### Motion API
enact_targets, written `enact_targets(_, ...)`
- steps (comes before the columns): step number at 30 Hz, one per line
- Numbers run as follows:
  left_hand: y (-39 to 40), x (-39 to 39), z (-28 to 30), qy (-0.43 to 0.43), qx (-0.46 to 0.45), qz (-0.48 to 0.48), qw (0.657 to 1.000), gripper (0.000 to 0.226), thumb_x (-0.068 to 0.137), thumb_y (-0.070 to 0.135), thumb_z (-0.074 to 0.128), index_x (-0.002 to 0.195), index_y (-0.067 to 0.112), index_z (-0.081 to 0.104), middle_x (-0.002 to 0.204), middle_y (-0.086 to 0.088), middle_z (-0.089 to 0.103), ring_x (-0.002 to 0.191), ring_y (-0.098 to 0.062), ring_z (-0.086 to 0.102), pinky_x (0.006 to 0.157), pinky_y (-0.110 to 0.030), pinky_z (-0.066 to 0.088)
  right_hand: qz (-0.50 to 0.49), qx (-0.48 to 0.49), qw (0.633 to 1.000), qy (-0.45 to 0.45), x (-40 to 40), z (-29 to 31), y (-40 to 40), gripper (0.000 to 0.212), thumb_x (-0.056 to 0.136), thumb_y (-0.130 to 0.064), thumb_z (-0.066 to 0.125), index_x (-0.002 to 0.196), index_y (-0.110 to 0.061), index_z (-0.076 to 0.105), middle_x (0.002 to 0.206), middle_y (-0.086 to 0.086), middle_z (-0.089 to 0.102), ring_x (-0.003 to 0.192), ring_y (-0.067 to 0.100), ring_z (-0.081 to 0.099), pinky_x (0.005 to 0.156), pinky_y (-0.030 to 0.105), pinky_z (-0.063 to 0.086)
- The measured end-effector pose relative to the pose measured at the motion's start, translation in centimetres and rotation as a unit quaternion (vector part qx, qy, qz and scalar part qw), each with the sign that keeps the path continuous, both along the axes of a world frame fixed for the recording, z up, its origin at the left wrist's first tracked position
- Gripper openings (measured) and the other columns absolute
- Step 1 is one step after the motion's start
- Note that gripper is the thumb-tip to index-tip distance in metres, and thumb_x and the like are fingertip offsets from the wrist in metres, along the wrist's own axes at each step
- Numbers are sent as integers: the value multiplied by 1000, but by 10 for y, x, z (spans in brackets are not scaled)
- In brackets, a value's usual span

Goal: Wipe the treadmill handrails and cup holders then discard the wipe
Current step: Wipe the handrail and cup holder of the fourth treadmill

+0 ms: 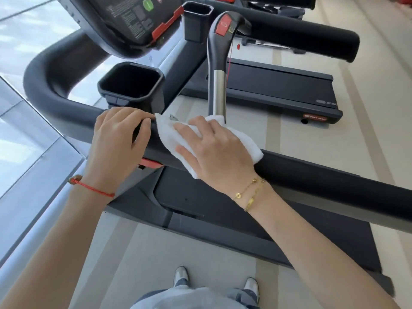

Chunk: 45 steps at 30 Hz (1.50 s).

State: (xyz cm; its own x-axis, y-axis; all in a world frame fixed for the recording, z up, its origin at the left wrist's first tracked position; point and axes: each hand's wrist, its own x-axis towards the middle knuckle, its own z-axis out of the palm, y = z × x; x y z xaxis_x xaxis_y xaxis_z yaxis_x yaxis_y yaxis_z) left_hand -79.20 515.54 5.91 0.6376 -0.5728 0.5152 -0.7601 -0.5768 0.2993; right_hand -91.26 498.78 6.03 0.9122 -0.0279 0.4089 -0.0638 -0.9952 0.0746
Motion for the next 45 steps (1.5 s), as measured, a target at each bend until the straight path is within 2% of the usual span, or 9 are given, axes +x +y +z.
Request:
enact_targets(5, 12, 14, 0, -4, 1, -52, 999, 25, 103, 19, 46, 112, 13, 69, 109, -2, 69, 107, -26, 58, 106, -47, 38, -30, 27, 999, -28, -28, -5, -10, 42, 102, -45, 36, 137, -27, 51, 120, 1, 59, 95, 25, 57, 76, 38, 51)
enact_targets(11, 15, 20, -2, -10, -4, -70, 998, 25, 103, 22, 45, 111, 17, 69, 109, 2, 68, 110, -22, 56, 108, -37, 32, -97, 42, 994, -41, -18, -1, 5, 40, 100, -47, 39, 124, -26, 61, 108, 3, 61, 86, 26, 57, 72, 36, 47)
enact_targets(18, 11, 18, -3, -9, -15, -67, 998, 25, 102, 20, 45, 106, 14, 69, 102, 0, 69, 102, -24, 57, 106, -35, 30, -111, 37, 991, -62, 13, -6, 37, 43, 101, -49, 35, 126, -26, 61, 106, 3, 61, 82, 25, 54, 70, 36, 45)
enact_targets(24, -11, 2, 0, -8, -3, -108, 994, 26, 102, 22, 44, 103, 17, 70, 101, 5, 71, 98, -21, 63, 102, -37, 34, -138, 83, 985, -61, -18, -3, 10, 40, 99, -52, 38, 112, -26, 65, 96, -1, 61, 81, 24, 57, 70, 35, 46)
enact_targets(31, -49, -31, 3, 19, 3, -162, 987, 24, 100, 23, 48, 101, 16, 71, 94, 5, 72, 89, -19, 65, 91, -31, 37, -153, 141, 978, 18, -47, 7, -30, 41, 93, -63, 31, 102, -34, 59, 86, -7, 57, 74, 19, 55, 58, 29, 37)
enact_targets(36, -78, -57, 3, 39, 4, -173, 984, 24, 101, 21, 49, 97, 12, 71, 87, 2, 70, 81, -22, 63, 84, -38, 45, -158, 187, 965, 99, -73, 15, -69, 48, 88, -69, 23, 99, -35, 56, 86, -9, 60, 76, 22, 56, 65, 36, 43)
enact_targets(39, -94, -72, 3, 42, -2, -163, 986, 23, 100, 21, 51, 96, 12, 72, 88, 1, 72, 79, -22, 63, 82, -39, 47, -135, 260, 933, 210, -68, 23, -94, 52, 86, -74, 24, 88, -33, 57, 76, -11, 60, 74, 17, 55, 66, 35, 42)
enact_targets(42, -106, -81, 2, 38, 5, -129, 991, 27, 101, 25, 49, 92, 13, 72, 82, 2, 70, 74, -22, 61, 78, -39, 46, -89, 359, 884, 287, -56, 26, -110, 49, 92, -71, 31, 90, -33, 63, 90, -9, 65, 89, 15, 58, 82, 32, 45)
enact_targets(45, -116, -88, 3, 47, 1, -115, 992, 25, 100, 24, 51, 92, 13, 72, 83, 2, 71, 75, -22, 61, 79, -40, 46, -44, 362, 880, 304, -59, 21, -122, 38, 94, -67, 30, 83, -45, 58, 95, -12, 64, 95, 15, 59, 86, 32, 45)
